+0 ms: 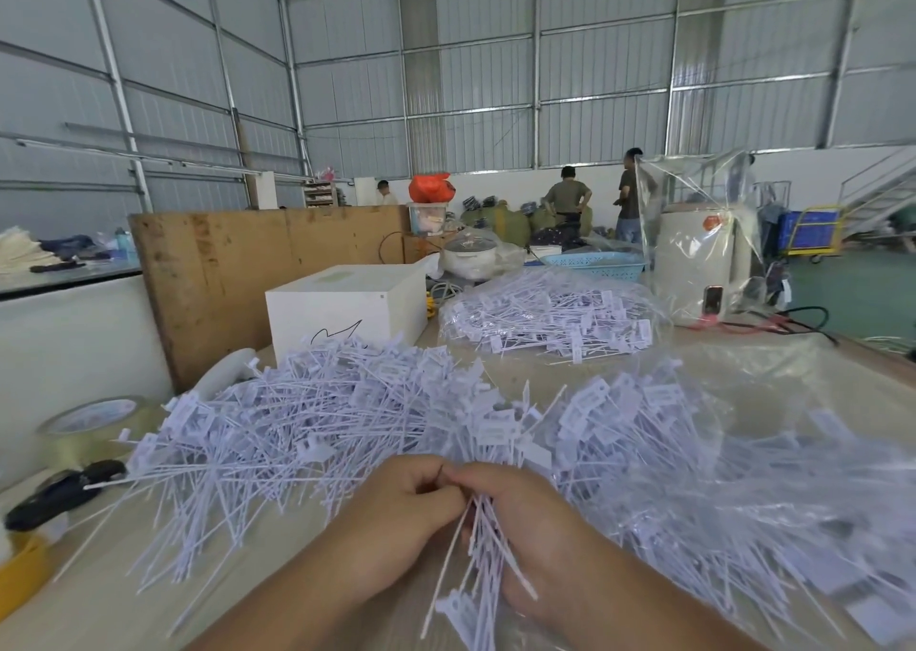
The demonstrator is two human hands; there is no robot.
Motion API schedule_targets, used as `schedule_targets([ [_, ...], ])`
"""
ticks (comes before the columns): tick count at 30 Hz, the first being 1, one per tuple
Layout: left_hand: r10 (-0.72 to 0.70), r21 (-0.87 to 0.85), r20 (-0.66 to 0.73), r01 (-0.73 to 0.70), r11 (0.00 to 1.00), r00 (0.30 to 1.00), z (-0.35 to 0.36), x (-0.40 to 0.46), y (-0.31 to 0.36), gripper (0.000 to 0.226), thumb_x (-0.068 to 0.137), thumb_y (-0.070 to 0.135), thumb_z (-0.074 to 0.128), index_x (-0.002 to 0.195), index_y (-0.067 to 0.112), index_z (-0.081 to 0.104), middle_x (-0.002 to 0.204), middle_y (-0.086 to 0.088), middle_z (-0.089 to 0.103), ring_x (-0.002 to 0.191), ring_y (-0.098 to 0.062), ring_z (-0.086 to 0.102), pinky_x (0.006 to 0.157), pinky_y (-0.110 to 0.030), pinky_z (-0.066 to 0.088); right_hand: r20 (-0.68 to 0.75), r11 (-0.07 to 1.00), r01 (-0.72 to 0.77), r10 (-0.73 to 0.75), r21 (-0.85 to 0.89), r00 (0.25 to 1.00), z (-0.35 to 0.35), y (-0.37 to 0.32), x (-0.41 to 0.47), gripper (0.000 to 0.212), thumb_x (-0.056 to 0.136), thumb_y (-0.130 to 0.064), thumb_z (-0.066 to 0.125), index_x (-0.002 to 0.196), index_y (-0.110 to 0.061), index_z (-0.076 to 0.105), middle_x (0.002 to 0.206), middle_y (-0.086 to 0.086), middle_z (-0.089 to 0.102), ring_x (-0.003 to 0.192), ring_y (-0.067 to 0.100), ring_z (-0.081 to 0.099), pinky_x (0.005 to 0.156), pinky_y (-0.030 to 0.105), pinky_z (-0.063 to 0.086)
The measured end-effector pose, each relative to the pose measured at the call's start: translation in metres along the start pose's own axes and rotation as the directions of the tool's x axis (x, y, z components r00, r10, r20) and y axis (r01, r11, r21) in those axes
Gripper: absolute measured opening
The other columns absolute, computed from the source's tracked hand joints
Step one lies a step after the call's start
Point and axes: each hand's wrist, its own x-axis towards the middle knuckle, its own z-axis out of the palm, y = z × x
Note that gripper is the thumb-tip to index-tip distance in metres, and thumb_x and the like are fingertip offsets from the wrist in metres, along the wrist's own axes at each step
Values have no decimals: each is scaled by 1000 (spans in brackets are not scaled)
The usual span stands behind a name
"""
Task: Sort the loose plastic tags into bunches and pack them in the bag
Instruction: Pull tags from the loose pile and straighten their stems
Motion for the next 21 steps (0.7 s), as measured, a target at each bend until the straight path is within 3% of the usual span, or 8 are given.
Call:
schedule_targets([
  [1, -5, -15, 14, 6, 1000, 1000, 0, 0, 1, 22, 69, 27, 61, 74, 7, 68, 64, -1, 65, 61, -11, 56, 66, -30, 43, 18, 1000, 0, 0, -6, 1000, -1, -1, 0, 23, 85, -3, 61, 87, 19, 67, 80, 32, 59, 66, 35, 60, 69, 43, 52],
  [4, -2, -16, 129, 4, 1000, 992, -7, -2, 6, 13, 72, 28, 66, 64, 17, 68, 64, -1, 67, 59, -11, 53, 62, -24, 42, 21, 999, 2, -1, -36, 1000, -4, -2, 0, 26, 88, -2, 58, 68, 13, 64, 55, 20, 54, 42, 27, 53, 42, 27, 45],
  [7, 15, -4, 202, -15, 1000, 979, -18, -6, 9, 23, 74, 45, 69, 64, 23, 70, 64, 1, 67, 59, -9, 54, 65, -21, 43, -60, 988, 42, -51, -148, 997, -1, -6, -3, 10, 84, 3, 63, 84, 13, 62, 53, 17, 51, 41, 25, 49, 42, 28, 40],
  [8, 13, -18, 192, -10, 1000, 981, -21, -7, 9, 29, 72, 51, 68, 64, 23, 70, 61, 0, 65, 59, -10, 54, 64, -20, 43, -73, 980, 48, -63, -192, 995, 0, -7, -4, 11, 83, 4, 64, 88, 13, 61, 55, 19, 53, 45, 26, 49, 46, 30, 40],
  [10, 6, -52, 124, 0, 999, 992, -26, -7, 8, 32, 72, 52, 67, 64, 21, 71, 56, -1, 59, 57, -11, 52, 62, -21, 41, -80, 964, 70, -94, -255, 992, 2, -10, -7, 7, 83, 5, 66, 80, 11, 63, 57, 19, 54, 49, 27, 49, 50, 32, 41],
  [13, -43, -108, -51, 38, 993, 998, -29, -1, 3, 29, 85, 33, 64, 61, 19, 70, 54, -1, 55, 52, -12, 48, 53, -20, 37, -106, 964, 111, -140, -242, 985, 2, -14, -10, 20, 85, 10, 62, 65, 8, 62, 50, 14, 51, 42, 24, 46, 44, 28, 42],
  [16, -124, -110, -138, 109, 988, 983, -29, 3, -4, 36, 95, 20, 59, 61, 18, 71, 52, 1, 55, 48, -10, 46, 47, -16, 35, -73, 956, 198, -218, -217, 973, 8, -20, -20, 21, 84, 16, 58, 67, 3, 61, 50, 14, 53, 38, 22, 43, 39, 27, 41],
  [21, -123, 76, -199, 141, 987, 972, -29, 4, -4, 21, 88, 26, 69, 71, 13, 69, 55, 5, 60, 49, -7, 50, 51, -17, 36, -39, 940, 255, -270, -226, 962, 16, -35, -37, 16, 81, 18, 58, 85, 2, 59, 52, 15, 55, 40, 21, 42, 42, 30, 41],
])
